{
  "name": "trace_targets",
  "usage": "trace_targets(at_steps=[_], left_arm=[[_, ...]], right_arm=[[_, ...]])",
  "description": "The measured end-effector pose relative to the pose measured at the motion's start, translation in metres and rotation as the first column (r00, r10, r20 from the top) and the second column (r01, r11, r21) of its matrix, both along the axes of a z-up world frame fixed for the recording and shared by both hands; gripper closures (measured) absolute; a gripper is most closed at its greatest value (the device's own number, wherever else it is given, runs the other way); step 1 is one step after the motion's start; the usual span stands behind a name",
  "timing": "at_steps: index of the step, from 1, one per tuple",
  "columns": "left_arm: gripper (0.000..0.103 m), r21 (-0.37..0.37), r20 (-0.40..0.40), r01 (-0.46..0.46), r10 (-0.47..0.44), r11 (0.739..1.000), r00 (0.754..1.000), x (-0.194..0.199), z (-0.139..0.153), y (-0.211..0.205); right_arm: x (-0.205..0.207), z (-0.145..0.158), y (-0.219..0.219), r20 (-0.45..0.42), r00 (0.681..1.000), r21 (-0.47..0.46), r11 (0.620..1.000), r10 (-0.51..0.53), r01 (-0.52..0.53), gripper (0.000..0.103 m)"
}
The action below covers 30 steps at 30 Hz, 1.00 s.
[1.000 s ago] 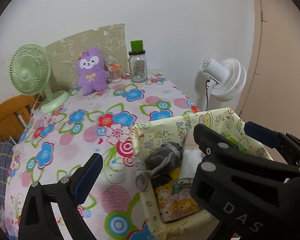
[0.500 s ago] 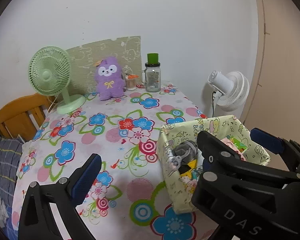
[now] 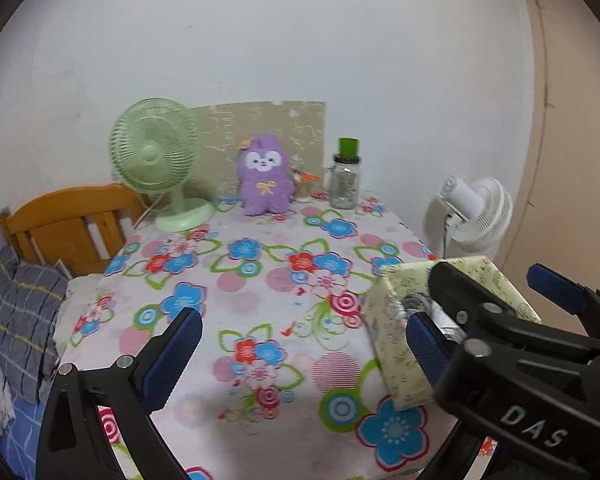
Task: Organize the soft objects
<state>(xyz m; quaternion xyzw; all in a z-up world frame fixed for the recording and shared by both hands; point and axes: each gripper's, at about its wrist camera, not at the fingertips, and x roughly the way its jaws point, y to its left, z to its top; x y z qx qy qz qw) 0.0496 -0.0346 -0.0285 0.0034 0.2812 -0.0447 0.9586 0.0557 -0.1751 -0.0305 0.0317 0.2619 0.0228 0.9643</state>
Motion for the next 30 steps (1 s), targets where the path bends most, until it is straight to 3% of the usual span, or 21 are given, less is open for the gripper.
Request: trace_targets(at_steps=[16, 30], left_arm=[[0.0, -0.013, 0.062, -0.104, 0.104, 0.995, 0.993, -0.029, 0.012, 0.056], [0.0, -0.032, 0.101, -0.136, 0.139, 0.99, 0.985, -0.051, 0.026, 0.065]], right_arm=[[-0.027, 0.014, 0.022, 0.062, 0.997, -0.027, 0.999, 0.036, -0.034, 0.002], [-0.05, 0.027, 0.014, 0.11, 0.993, -0.008, 1.0, 0.03, -0.03, 0.0]])
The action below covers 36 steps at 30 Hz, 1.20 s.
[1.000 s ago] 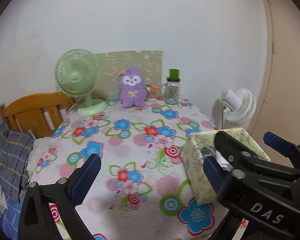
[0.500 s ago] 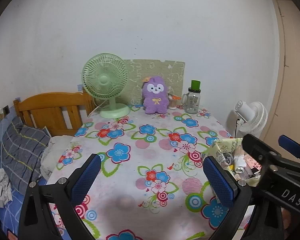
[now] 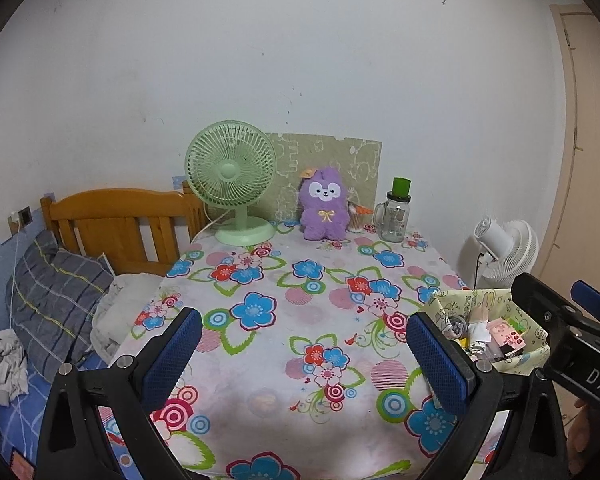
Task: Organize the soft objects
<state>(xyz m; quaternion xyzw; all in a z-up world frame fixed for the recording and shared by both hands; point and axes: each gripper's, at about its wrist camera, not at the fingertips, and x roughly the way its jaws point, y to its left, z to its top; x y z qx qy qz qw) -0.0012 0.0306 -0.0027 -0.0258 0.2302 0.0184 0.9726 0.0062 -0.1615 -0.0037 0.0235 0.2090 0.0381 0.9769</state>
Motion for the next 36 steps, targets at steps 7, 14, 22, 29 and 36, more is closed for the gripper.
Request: trace_targets(at_steps=[7, 14, 22, 29, 36], left_arm=[[0.0, 0.003, 0.002, 0.005, -0.005, 1.0, 1.0, -0.0021, 0.0016, -0.0027], [0.0, 0.005, 0.01, -0.004, 0.004, 1.0, 1.0, -0.0033, 0.0036, -0.0011], [0.0, 0.003, 0.012, -0.011, 0.011, 1.0, 1.0, -0.0036, 0.005, 0.0012], [0.0, 0.008, 0.011, -0.007, 0.007, 1.0, 1.0, -0.0031, 0.0049, 0.0001], [0.0, 0.008, 0.009, -0.006, 0.006, 1.0, 1.0, -0.0028, 0.0047, -0.0002]], right_arm=[[-0.0042, 0.0007, -0.0036, 0.001, 1.0, 0.006, 1.0, -0.007, 0.007, 0.0], [-0.0056, 0.0016, -0.0038, 0.006, 1.0, 0.001, 1.0, -0.011, 0.011, 0.0], [-0.0053, 0.0013, -0.0033, 0.003, 1.0, -0.005, 1.0, -0.001, 0.001, 0.0], [-0.0038, 0.0001, -0.0064, -0.004, 1.0, 0.0, 1.0, -0.006, 0.006, 0.0], [-0.0024, -0.0014, -0.0076, -0.01, 1.0, -0.001, 1.0, -0.005, 0.005, 0.0]])
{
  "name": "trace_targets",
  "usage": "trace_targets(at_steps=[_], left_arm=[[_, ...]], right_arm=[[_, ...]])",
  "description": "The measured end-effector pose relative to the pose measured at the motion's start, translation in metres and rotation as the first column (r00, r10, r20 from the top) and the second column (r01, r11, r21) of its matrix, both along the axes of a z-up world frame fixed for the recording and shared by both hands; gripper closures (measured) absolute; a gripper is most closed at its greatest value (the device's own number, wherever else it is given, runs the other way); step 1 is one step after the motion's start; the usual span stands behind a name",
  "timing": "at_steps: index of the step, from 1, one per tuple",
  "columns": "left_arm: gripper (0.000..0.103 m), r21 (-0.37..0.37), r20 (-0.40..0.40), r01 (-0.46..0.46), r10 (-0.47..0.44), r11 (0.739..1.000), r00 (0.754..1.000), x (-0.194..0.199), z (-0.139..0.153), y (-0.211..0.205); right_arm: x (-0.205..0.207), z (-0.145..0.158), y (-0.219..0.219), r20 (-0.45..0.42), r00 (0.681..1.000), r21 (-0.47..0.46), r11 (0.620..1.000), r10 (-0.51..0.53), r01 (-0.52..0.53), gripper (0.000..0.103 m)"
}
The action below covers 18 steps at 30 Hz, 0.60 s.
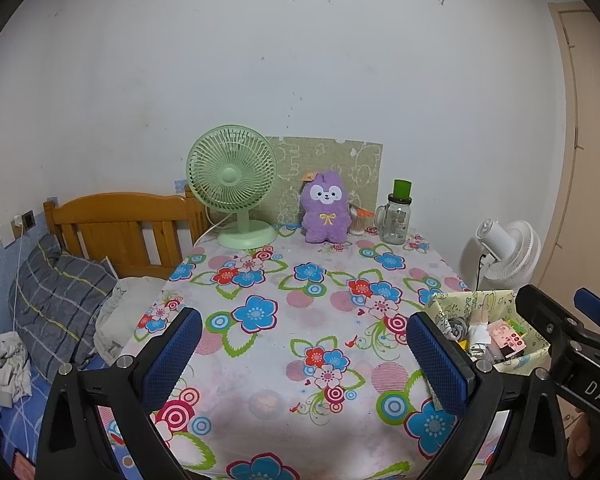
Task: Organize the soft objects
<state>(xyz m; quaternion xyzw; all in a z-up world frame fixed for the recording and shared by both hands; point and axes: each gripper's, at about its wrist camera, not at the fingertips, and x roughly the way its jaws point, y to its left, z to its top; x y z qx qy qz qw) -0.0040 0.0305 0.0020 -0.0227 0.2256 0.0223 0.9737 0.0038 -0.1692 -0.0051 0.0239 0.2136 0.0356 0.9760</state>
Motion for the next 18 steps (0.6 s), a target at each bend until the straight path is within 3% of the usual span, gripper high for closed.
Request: trace_targets(at_steps=[18], left_arm=[[0.0, 0.003, -0.01, 0.002, -0.002, 1.0, 1.0, 0.0025, -0.0072, -0.0008]], right_arm=[[0.0039, -0.0066, 0.0004, -0.011, 1.0, -0.003, 1.0, -0.002, 0.002, 0.0]])
